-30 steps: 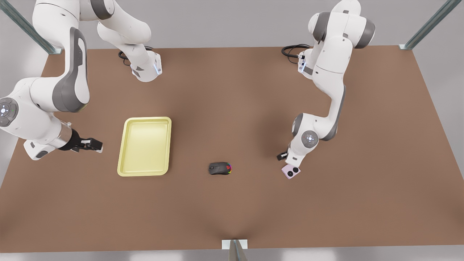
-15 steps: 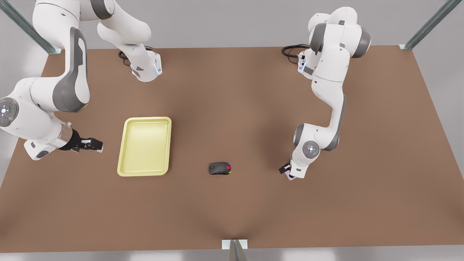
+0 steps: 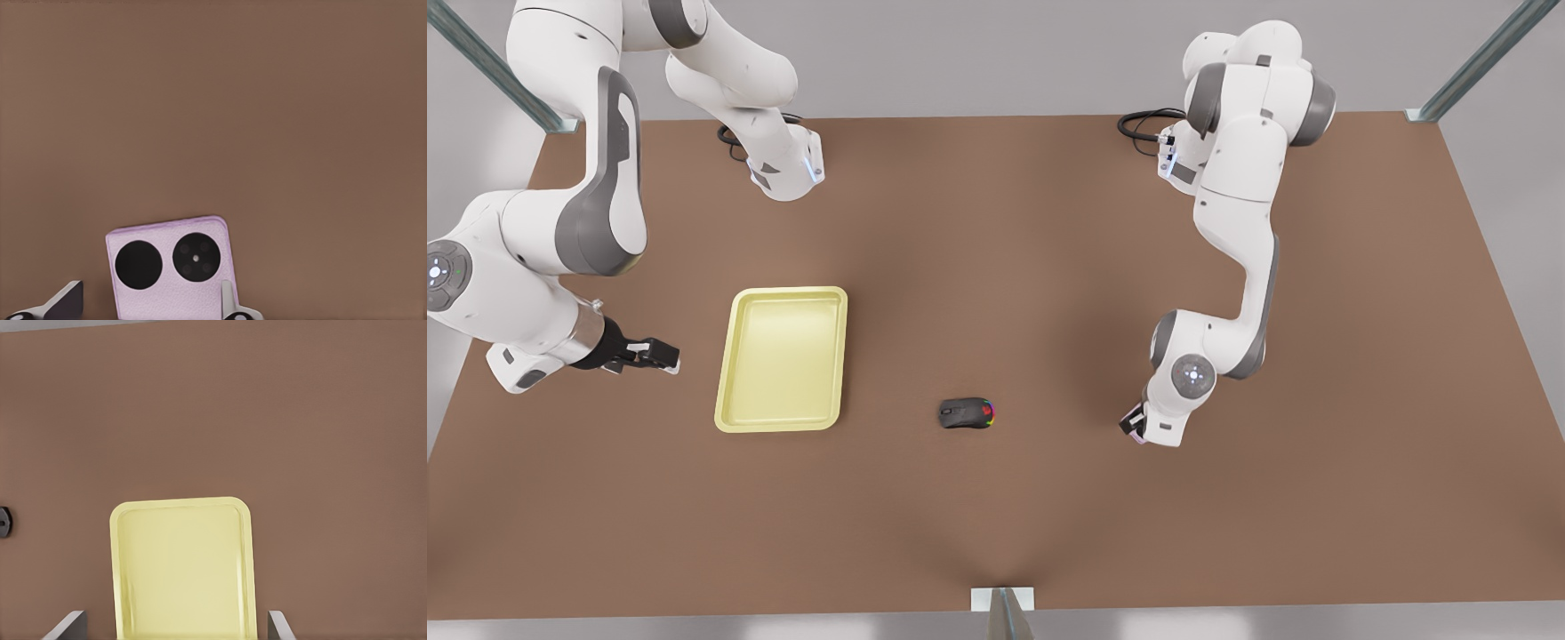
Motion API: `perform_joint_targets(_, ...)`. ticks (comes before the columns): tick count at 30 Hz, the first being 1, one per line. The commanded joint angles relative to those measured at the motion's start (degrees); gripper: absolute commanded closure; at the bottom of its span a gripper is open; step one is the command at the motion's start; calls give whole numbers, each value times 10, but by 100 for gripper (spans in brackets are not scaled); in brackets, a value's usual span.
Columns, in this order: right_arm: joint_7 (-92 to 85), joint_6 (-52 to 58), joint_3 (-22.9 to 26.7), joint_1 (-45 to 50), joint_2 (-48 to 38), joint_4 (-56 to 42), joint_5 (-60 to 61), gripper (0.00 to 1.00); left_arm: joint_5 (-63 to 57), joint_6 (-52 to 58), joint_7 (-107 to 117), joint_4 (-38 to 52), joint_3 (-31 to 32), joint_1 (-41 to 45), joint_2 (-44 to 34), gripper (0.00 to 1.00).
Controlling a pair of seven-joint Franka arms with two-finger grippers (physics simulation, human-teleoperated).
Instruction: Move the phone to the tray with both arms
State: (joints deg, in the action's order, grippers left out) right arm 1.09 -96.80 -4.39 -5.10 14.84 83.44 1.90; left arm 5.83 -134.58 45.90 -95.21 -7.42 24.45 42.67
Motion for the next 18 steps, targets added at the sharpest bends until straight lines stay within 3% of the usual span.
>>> perform_joint_targets(1,-2,1,0,0,-1,0,0,0,-1,6,31,2,0,0,3,0)
perform_joint_targets(18,-3,2,1,-1,-1,0,1,0,-6,30,16,48,-1,-4,11,0)
